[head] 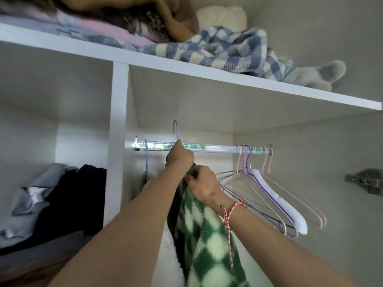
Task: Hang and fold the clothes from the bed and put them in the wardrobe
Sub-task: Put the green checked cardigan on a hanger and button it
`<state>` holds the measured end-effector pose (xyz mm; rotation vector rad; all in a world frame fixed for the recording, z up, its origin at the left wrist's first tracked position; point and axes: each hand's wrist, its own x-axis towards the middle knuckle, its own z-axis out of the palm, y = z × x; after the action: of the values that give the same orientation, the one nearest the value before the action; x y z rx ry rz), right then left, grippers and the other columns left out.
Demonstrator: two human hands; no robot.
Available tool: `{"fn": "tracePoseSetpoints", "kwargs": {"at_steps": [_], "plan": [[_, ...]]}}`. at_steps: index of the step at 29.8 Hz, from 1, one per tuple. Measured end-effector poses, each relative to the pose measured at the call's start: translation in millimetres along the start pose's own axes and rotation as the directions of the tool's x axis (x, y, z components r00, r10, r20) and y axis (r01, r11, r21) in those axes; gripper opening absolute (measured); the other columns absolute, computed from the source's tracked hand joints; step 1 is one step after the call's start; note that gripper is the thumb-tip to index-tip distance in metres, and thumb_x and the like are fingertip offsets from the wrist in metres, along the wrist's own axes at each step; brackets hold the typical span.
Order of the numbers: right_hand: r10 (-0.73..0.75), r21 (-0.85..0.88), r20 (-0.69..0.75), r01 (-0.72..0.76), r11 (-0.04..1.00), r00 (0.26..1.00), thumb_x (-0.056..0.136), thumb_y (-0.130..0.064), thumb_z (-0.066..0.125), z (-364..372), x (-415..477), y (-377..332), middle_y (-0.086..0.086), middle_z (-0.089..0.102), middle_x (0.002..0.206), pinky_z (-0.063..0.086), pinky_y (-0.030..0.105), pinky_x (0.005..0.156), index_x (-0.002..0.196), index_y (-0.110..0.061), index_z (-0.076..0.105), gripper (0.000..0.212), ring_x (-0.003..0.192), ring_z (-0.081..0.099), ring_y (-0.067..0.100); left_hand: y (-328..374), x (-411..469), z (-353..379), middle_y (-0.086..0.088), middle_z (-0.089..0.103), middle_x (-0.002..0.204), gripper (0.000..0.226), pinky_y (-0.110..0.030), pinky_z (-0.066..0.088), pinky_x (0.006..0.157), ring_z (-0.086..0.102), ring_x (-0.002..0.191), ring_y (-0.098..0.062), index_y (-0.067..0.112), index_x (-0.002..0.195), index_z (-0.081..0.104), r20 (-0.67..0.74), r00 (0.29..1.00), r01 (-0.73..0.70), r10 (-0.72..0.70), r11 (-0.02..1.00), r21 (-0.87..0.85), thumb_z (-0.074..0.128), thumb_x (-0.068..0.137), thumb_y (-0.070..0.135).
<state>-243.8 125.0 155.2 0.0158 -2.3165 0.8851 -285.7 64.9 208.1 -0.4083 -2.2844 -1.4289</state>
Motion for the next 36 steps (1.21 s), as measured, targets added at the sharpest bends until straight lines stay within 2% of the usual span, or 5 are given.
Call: {"fn": "tracePoseSetpoints", "kwargs": {"at_steps": [9, 16, 26, 31, 36], "plan": [[-0.063, -0.062, 0.268, 0.082, 0.995, 0.961, 0.094, -0.015, 0.04, 68.1, 3.5, 6.8, 0.008, 0.058, 0.095, 0.04, 0.027, 0.071, 0.097, -0.013, 0.056, 0.016, 0.09, 0.054, 0.023, -34.0, -8.3, -2.3, -0.018, 0.046, 0.134, 0.023, -0.027, 0.036, 0.09, 0.042, 0.124, -0.031, -0.001, 0.108, 0.051, 0.148, 0.971, 0.11, -0.187, 0.903, 0.415, 0.035, 0.095, 0.008], [-0.112, -0.185, 0.245, 0.16, 0.97, 0.963, 0.098, -0.037, 0.041, 8.4, 5.4, 59.8, 0.016, 0.053, 0.098, 0.039, 0.028, 0.077, 0.122, -0.007, 0.057, 0.042, 0.089, 0.05, 0.027, -40.9, -16.3, 17.2, -0.011, 0.059, 0.116, 0.026, -0.042, 0.017, 0.114, 0.05, 0.114, -0.027, 0.009, 0.11, 0.056, 0.066, 0.995, -0.097, 0.071, 0.754, 0.65, 0.042, 0.088, 0.009], [-0.073, -0.933, -0.021, 0.006, 0.36, 0.997, 0.079, -0.013, 0.059, -69.5, -17.0, 161.1, 0.011, 0.051, 0.111, 0.037, 0.033, 0.084, 0.108, -0.009, 0.056, 0.029, 0.103, 0.048, 0.028, -61.2, -33.5, 81.3, -0.007, 0.048, 0.126, 0.037, -0.05, 0.007, 0.115, 0.04, 0.121, -0.025, 0.01, 0.123, 0.052, 0.308, 0.932, -0.353, 0.19, 0.668, 0.656, 0.036, 0.09, 0.003], [-0.11, -0.867, -0.072, -0.008, 0.498, 0.991, 0.025, -0.003, 0.086, -62.7, -12.1, 158.6, 0.012, 0.051, 0.055, 0.04, 0.03, 0.047, 0.044, -0.007, 0.057, 0.035, 0.051, 0.051, 0.029, -65.8, -31.7, 80.5, -0.008, 0.048, 0.127, 0.037, -0.04, 0.023, 0.109, 0.041, 0.12, -0.025, 0.01, 0.124, 0.051, 0.31, 0.935, -0.34, 0.175, 0.691, 0.637, 0.036, 0.091, 0.005], [-0.087, -0.737, -0.246, -0.128, 0.663, 0.965, 0.093, -0.016, 0.053, -59.0, -8.9, 125.4, 0.015, 0.068, 0.092, 0.034, 0.027, 0.059, 0.097, -0.004, 0.061, 0.014, 0.084, 0.066, 0.032, -65.4, -34.8, 80.8, -0.01, 0.048, 0.129, 0.036, -0.038, 0.029, 0.105, 0.043, 0.12, -0.027, 0.008, 0.126, 0.048, 0.33, 0.926, -0.355, 0.183, 0.719, 0.597, 0.035, 0.093, 0.007]]}}
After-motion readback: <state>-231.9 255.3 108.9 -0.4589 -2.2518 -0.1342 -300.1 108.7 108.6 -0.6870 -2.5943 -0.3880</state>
